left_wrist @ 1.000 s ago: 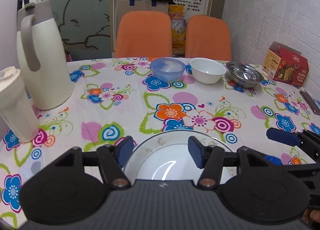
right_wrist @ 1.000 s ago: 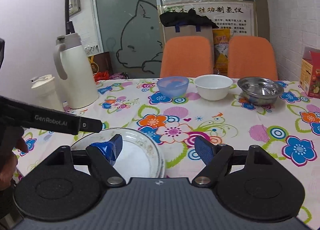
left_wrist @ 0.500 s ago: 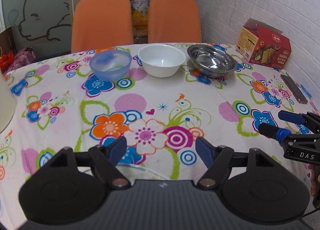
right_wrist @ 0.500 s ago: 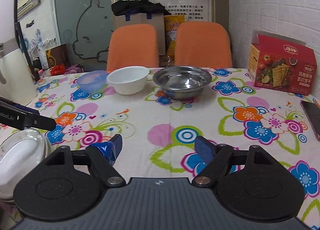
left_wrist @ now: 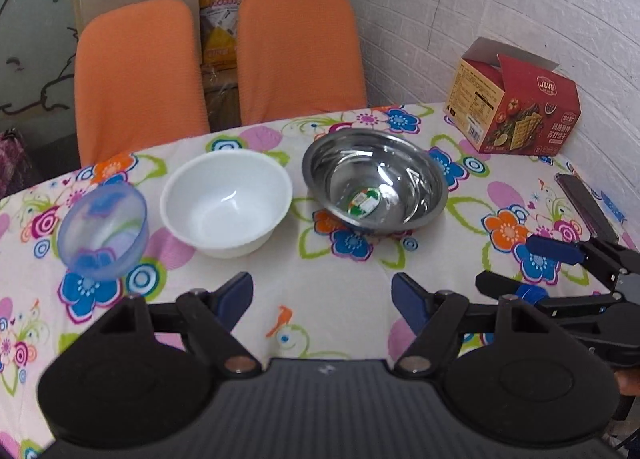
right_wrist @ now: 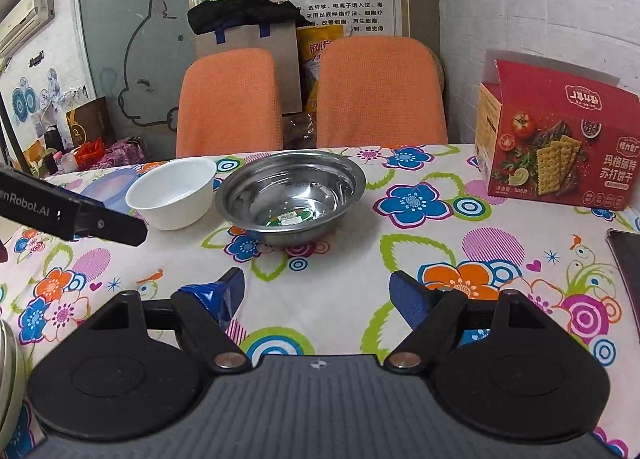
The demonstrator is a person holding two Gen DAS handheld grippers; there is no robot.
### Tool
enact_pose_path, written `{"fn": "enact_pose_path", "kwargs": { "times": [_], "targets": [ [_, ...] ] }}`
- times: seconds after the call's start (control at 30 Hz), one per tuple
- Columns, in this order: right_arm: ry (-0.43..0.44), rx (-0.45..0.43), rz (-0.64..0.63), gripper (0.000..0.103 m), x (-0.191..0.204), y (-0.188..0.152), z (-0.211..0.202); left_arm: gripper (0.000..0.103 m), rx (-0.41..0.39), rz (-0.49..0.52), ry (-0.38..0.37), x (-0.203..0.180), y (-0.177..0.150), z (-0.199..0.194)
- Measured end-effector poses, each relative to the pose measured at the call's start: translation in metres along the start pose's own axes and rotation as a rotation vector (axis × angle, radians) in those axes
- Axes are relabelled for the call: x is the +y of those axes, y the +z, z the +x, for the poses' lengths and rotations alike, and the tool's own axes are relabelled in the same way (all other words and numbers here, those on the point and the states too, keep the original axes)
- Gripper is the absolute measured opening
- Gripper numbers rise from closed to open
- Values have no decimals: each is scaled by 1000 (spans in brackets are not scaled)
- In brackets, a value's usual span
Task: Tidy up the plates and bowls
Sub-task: 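Reach and close the left gripper on the steel bowl rim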
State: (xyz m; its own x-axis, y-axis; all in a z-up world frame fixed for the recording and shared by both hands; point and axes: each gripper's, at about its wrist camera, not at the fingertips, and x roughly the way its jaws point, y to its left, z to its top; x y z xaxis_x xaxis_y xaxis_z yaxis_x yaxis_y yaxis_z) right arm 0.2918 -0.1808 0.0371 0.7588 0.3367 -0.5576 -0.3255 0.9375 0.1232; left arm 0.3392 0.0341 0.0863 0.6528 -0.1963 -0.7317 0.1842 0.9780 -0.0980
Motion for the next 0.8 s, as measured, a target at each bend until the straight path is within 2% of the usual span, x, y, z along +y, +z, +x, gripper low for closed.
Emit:
{"fn": "enact_pose_path", "kwargs": {
  "times": [0.23, 0.3, 0.37, 0.43, 0.57, 0.7, 0.8],
  "targets": [
    [36, 19, 69, 66, -19, 37, 47, 77, -29, 35, 23, -6, 72, 44],
    [10, 37, 78, 66, -23, 47, 64, 77, -18, 42, 46, -5, 89, 64],
    [-16, 59, 74, 66, -25, 54, 81, 77, 24, 61, 40, -4, 102, 90],
    [-32, 91, 69, 66, -25, 57, 95, 77, 71, 63, 34, -4, 111, 114],
    [-15, 143, 64, 66, -21, 55, 118, 77, 104, 67, 16, -3, 121, 145],
    [17, 170, 61, 68, -13, 52, 134, 77, 136, 64, 32, -4, 119, 165],
    [23, 162, 27, 66, -4, 51, 136, 77, 160, 60, 11, -7, 114, 170]
  ]
}}
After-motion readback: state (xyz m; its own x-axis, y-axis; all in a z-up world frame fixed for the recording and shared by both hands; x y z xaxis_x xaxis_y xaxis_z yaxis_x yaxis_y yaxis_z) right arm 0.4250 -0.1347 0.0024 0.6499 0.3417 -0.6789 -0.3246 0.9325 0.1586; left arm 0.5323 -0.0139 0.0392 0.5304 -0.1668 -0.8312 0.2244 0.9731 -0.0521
